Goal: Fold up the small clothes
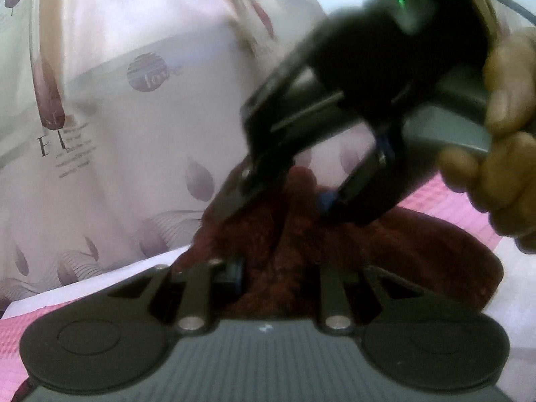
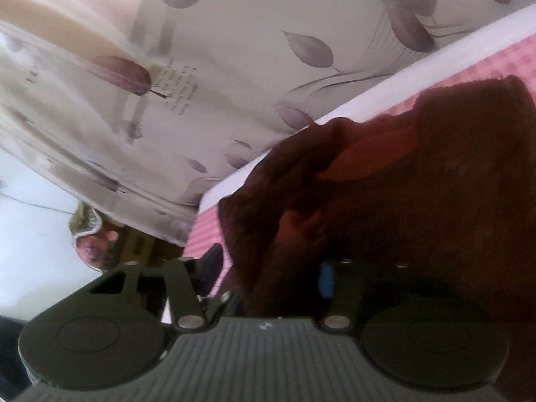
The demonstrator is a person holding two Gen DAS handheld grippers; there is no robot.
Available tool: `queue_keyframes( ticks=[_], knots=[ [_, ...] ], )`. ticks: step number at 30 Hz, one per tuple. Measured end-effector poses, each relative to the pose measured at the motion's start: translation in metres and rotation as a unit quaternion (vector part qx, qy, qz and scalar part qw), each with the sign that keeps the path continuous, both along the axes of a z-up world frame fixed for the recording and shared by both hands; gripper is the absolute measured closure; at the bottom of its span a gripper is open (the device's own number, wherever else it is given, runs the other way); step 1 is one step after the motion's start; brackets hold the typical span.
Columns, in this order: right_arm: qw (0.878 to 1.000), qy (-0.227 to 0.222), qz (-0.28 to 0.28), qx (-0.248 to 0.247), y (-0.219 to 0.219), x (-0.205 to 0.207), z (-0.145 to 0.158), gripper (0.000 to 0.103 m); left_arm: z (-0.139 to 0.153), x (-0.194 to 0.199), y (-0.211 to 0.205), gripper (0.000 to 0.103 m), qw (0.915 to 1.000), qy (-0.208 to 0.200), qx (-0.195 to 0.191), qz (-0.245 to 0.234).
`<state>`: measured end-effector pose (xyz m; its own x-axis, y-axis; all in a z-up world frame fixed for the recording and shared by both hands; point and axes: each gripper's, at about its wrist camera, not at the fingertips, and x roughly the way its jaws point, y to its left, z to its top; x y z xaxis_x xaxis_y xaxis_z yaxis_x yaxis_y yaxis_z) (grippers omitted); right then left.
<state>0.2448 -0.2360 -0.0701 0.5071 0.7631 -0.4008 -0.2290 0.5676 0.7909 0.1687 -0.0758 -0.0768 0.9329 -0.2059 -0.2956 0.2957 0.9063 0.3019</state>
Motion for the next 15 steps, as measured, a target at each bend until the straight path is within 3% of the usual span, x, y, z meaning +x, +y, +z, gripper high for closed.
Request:
queue_keyframes(
  ticks=[3,6,8,9,10,12,15],
  knots=[
    [0.999,-0.028,0.016,-0.038,0.006,0.001,0.001,0.071,0.007,0.005,0.008,0.078,0.999,0.025,-0.037,-0.001],
    [0.998,-0.053,0.022,-0.04,0.003,0.0,0.003,0.075,0.032,-0.001,0.03,0.068,0.9906,0.061,-0.121,-0.022],
    [0.996,-0.083,0.021,-0.039,-0.003,-0.003,0.009,0.076,0.051,-0.008,0.048,0.047,0.9761,0.092,-0.191,-0.048],
    [0.995,-0.09,0.018,-0.036,-0.008,-0.003,0.011,0.077,0.062,-0.013,0.059,0.032,0.9635,0.11,-0.235,-0.066],
    [0.995,-0.095,0.013,-0.031,-0.013,-0.003,0.013,0.077,0.074,-0.02,0.071,0.028,0.9505,0.118,-0.276,-0.081],
    [0.994,-0.105,-0.005,-0.029,-0.027,0.001,0.018,0.078,0.098,-0.033,0.092,0.028,0.9352,0.11,-0.326,-0.083],
    [0.992,-0.119,-0.032,-0.024,-0.058,0.004,0.022,0.078,0.114,-0.032,0.128,0.014,0.9224,0.089,-0.373,-0.049]
  ],
)
